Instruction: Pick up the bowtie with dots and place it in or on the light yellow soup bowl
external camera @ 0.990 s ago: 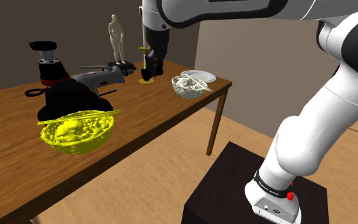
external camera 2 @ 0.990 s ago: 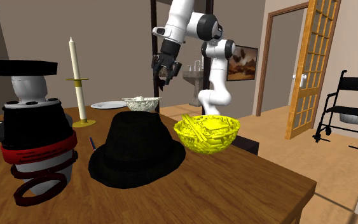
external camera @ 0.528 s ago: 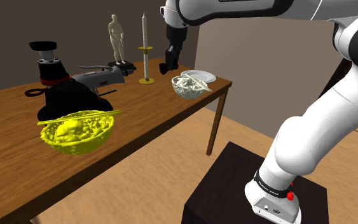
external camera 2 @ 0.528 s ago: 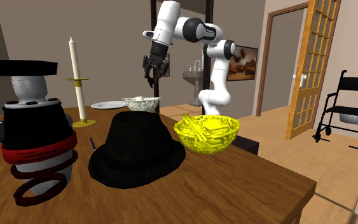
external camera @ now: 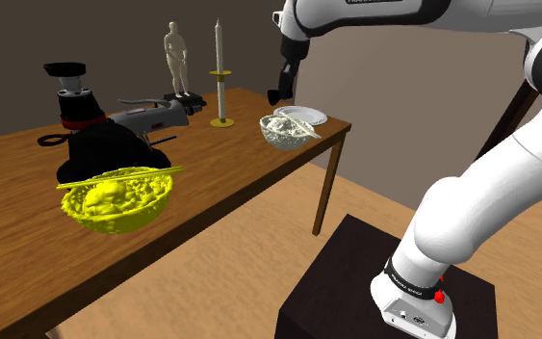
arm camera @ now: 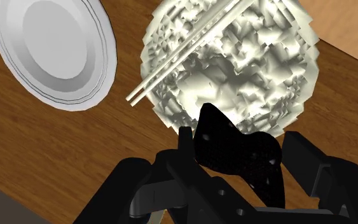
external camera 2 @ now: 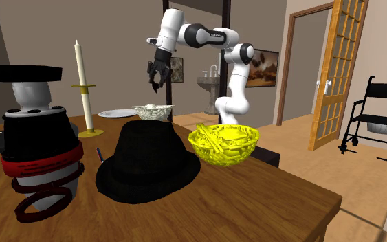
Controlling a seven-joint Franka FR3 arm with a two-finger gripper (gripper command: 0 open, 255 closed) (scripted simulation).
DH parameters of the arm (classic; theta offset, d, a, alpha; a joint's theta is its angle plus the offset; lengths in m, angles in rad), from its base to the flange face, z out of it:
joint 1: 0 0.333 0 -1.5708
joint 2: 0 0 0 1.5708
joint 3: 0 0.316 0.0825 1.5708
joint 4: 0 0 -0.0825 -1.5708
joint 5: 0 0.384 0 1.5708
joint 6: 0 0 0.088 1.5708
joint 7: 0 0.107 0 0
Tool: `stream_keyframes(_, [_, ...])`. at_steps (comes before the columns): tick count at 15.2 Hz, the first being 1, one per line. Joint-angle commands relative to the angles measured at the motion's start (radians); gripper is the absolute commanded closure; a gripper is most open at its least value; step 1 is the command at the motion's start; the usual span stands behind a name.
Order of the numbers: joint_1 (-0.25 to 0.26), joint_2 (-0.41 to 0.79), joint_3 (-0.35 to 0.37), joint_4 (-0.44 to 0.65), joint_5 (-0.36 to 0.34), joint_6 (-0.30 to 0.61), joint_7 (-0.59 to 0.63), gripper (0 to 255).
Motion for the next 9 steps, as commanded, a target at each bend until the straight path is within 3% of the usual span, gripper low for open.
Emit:
stream_keyframes(1, [-0.016,0.003,-0.037,-0.001,0.0,0.015,-0.052,255])
stream_keyframes(9, [-0.027,-0.007,-0.06,-0.103,-0.008,0.112,-0.063,255])
